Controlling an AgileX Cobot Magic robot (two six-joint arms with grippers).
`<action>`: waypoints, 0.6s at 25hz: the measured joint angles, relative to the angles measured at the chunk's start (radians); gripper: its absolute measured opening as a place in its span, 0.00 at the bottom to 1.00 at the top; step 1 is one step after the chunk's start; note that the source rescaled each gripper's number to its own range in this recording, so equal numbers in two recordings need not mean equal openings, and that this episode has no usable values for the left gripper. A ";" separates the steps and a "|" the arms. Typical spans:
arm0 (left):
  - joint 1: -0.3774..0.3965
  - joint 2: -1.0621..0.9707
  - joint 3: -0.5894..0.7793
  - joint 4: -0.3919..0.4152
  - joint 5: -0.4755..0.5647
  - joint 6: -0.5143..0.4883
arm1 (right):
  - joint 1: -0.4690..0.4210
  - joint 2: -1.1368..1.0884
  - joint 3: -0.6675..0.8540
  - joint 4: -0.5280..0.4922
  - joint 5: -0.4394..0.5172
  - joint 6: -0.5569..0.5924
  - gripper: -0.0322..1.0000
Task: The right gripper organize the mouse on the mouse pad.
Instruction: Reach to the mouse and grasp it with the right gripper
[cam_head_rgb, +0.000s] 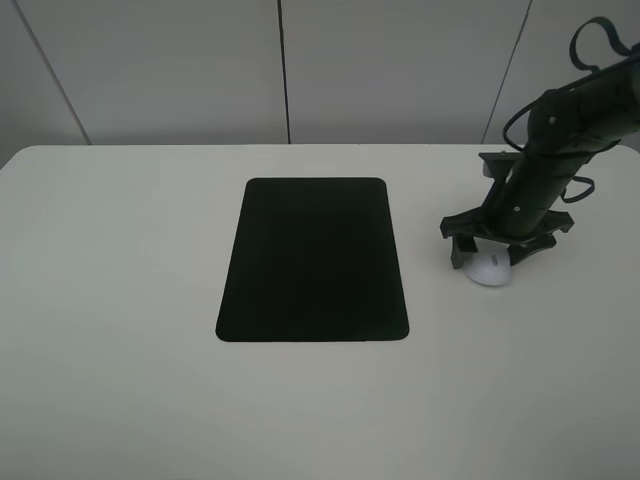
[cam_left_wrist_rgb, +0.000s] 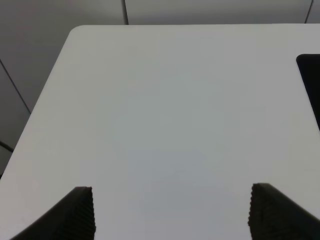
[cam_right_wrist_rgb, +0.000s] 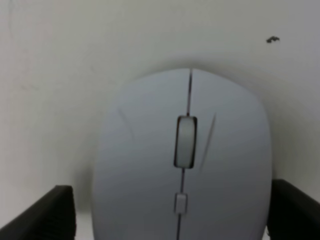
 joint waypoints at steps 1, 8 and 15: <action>0.000 0.000 0.000 0.000 0.000 0.000 | 0.000 0.000 0.000 -0.001 0.000 0.000 0.71; 0.000 0.000 0.000 0.000 0.000 0.000 | 0.000 0.000 0.000 -0.003 -0.005 0.000 0.62; 0.000 0.000 0.000 0.000 0.000 0.000 | 0.000 0.000 0.000 -0.016 -0.008 0.000 0.06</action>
